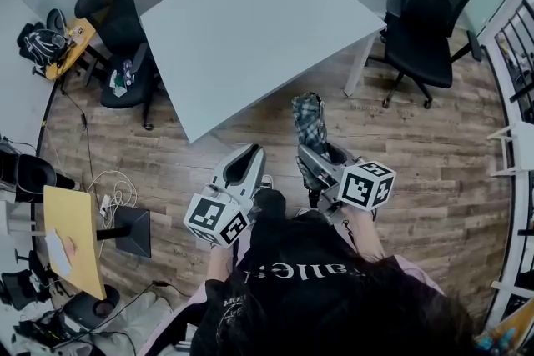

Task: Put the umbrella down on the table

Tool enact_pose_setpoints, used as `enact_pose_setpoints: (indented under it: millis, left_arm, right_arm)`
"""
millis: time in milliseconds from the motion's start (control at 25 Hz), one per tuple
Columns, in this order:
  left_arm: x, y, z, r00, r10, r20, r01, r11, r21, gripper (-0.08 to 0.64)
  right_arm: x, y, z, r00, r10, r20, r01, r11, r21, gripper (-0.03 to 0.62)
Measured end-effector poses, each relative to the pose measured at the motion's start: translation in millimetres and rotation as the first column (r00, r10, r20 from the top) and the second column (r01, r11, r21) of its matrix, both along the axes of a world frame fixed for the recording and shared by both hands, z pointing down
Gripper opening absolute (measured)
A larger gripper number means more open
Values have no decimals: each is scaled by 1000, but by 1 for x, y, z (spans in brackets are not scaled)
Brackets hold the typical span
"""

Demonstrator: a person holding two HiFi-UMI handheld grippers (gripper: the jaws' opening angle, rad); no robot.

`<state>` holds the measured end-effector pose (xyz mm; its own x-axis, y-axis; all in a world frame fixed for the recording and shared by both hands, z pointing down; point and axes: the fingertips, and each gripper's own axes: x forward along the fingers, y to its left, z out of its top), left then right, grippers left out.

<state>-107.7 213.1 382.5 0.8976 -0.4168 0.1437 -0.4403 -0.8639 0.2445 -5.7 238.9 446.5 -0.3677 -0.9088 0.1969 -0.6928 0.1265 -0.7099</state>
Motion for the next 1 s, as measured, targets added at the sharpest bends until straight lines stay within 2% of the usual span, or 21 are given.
enact_pose_setpoints:
  millis: [240, 520, 760, 1000]
  left_arm:
    - [2, -12, -4, 1000, 10, -9, -10, 1000, 1, 43]
    - [21, -33, 9, 998, 67, -11, -68, 997, -22, 43]
    - [40, -88, 19, 996, 82, -28, -83, 996, -40, 43]
    - [53, -171, 18, 995, 93, -42, -96, 994, -54, 43]
  right_arm:
    - [4, -5, -1, 1000, 23, 11, -23, 1000, 1, 218]
    - [18, -25, 9, 998, 56, 0, -56, 998, -21, 218]
    - [35, -75, 18, 997, 70, -19, -71, 996, -50, 218]
    - [46, -153, 19, 997, 74, -28, -76, 994, -81, 218]
